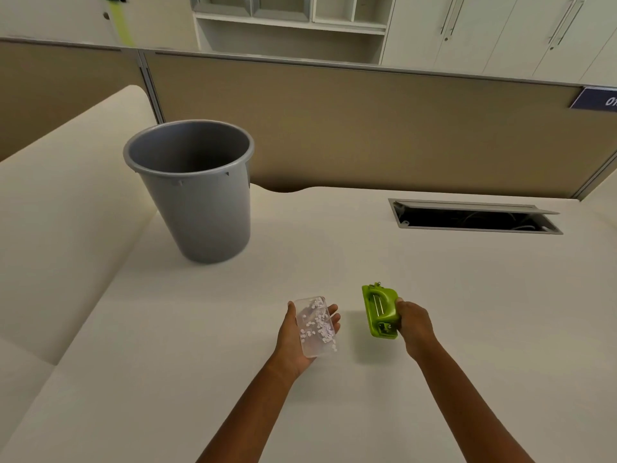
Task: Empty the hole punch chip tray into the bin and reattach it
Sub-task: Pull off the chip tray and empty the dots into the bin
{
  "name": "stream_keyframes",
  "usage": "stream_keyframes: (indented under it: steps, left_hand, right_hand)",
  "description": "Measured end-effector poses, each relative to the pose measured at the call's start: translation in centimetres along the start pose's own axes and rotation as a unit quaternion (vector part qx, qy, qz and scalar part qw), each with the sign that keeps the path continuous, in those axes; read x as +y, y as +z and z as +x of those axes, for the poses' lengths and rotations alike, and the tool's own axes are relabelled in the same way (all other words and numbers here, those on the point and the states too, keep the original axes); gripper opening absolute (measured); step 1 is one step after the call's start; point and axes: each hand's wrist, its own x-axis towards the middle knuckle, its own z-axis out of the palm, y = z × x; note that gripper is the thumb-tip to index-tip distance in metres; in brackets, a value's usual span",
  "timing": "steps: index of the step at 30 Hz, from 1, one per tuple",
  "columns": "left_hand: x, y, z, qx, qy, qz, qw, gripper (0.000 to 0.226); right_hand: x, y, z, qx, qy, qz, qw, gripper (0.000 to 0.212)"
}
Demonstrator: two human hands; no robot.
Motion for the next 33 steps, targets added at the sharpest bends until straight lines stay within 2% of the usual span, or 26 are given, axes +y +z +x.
stream_keyframes:
  steps: [3,6,11,20,25,28,31,33]
  left_hand:
    - [0.1,-0.1,0.1,0.002,0.003,0.007,1.0,0.062]
    - [0.2,-0.1,0.0,0.002,0.004,0.016,1.0,0.062]
    - [0.4,-0.1,-0.3,0.006,0.006,0.024,1.0,0.061]
    - [0.6,-0.1,-0.4,0.009,0.012,0.057,0.998,0.068]
    - [0.9,0.3,-0.3,0.0,0.015,0.055,0.998,0.067]
    - [1.1,0.5,-0.2,-0.002,0.017,0.065,0.998,0.067]
    - [1.2,0.7,0.1,-0.006,0.026,0.079,0.997,0.067]
    - [1.3,0.8,0.1,-0.009,0.03,0.088,0.996,0.068]
  right_hand:
    - [1.0,0.0,1.1,0.054,-0.042,-0.099,0.993,0.036]
    - [2.0,-0.1,1.6,0.074,-0.057,-0.135,0.986,0.03]
    - [3.1,0.0,1.8,0.102,-0.062,-0.147,0.982,0.032]
    - [3.8,-0.3,2.3,0.101,-0.047,-0.152,0.982,0.031]
    - [3.7,-0.7,2.3,0.102,-0.046,-0.163,0.98,0.048]
    - [3.4,-1.0,1.7,0.093,-0.039,-0.152,0.983,0.029]
    - [3.0,-1.0,0.5,0.126,-0.099,-0.168,0.973,0.036]
    - [2.5,-0.3,-1.1,0.133,-0.16,-0.128,0.97,0.033]
